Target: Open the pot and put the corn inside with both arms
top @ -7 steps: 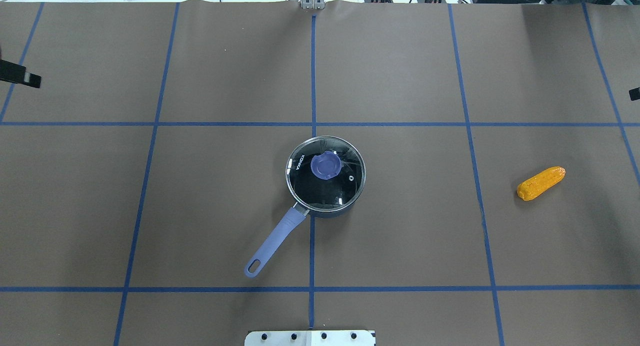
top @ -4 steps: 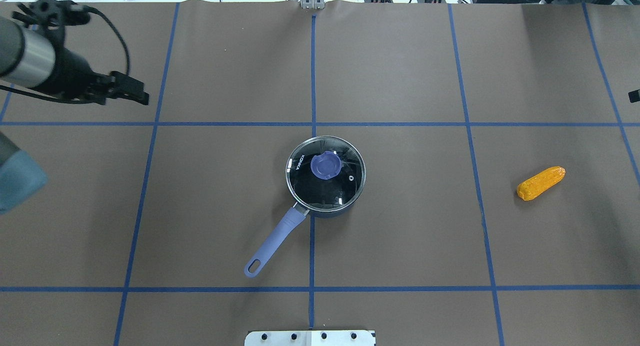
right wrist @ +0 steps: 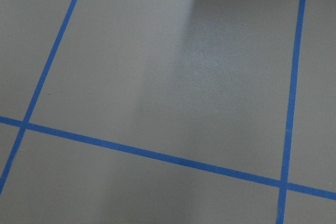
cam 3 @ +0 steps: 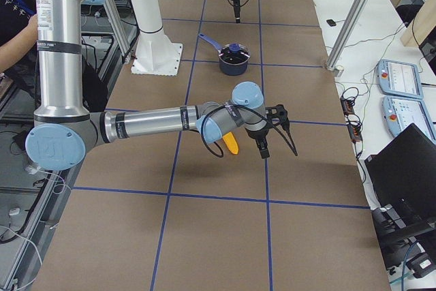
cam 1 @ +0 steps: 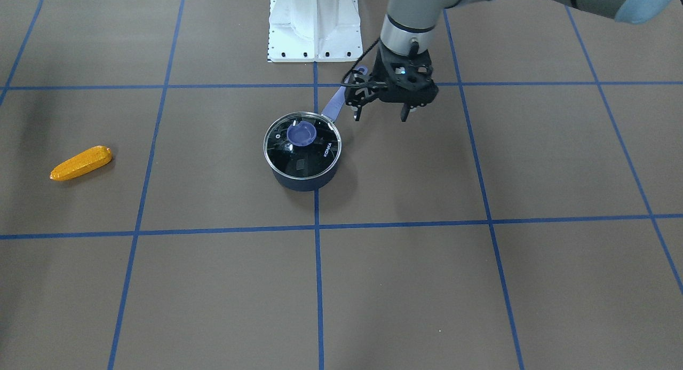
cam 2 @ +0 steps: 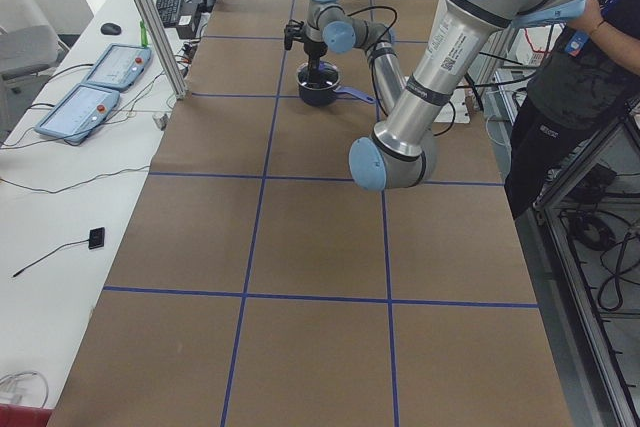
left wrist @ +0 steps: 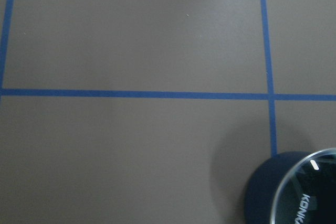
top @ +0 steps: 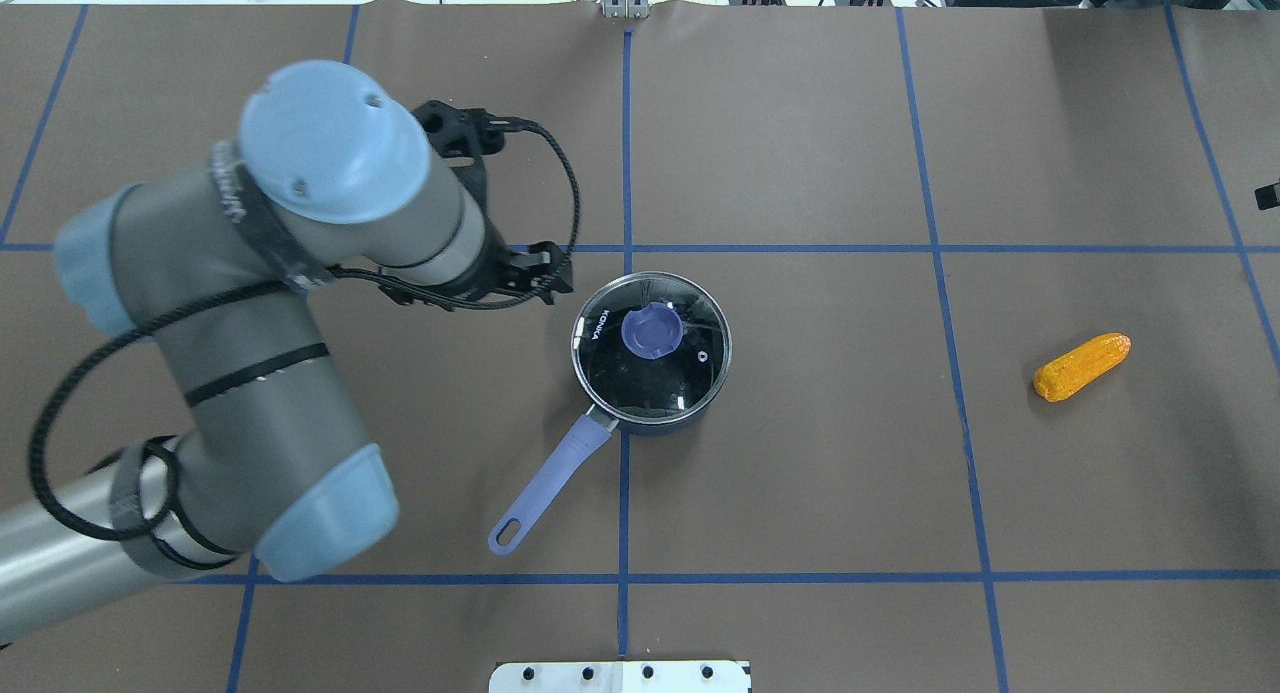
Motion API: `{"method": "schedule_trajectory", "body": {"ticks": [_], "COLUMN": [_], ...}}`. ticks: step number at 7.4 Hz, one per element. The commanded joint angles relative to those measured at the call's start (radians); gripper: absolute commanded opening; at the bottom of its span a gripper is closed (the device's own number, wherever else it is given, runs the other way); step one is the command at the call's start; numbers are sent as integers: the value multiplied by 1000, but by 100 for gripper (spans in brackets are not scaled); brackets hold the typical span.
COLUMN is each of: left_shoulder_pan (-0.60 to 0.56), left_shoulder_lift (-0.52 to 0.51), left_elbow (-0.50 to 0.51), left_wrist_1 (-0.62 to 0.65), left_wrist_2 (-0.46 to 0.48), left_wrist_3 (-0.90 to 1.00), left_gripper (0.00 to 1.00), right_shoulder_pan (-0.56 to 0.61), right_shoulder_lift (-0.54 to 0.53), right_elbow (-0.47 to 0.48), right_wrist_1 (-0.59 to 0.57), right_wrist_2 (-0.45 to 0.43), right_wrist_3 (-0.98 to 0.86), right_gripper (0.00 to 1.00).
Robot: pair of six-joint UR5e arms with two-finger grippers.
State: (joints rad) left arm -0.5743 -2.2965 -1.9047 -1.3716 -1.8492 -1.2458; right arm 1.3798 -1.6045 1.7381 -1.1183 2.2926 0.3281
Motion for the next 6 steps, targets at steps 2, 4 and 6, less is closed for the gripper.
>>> {"method": "schedule_trajectory", "body": {"ticks": [2, 4, 6], "left_shoulder_pan": [99, 99, 99], "left_shoulder_lift": [-252, -248, -248], "left_elbow": [281, 315, 363], "left_wrist_1": [23, -15, -87], "left_wrist_2": [54, 54, 54], "left_wrist_3": [-83, -75, -75], "left_gripper": [100, 100, 100], "right_shoulder_pan": [-4, -5, -7], "right_shoulder_lift": [0, -2, 0], "right_elbow": [-2, -2, -5], "right_wrist_1": [0, 0, 0], "right_wrist_2": [1, 1, 1], "right_wrist_3": [0, 0, -1], "right_gripper": [100, 100, 100]}}
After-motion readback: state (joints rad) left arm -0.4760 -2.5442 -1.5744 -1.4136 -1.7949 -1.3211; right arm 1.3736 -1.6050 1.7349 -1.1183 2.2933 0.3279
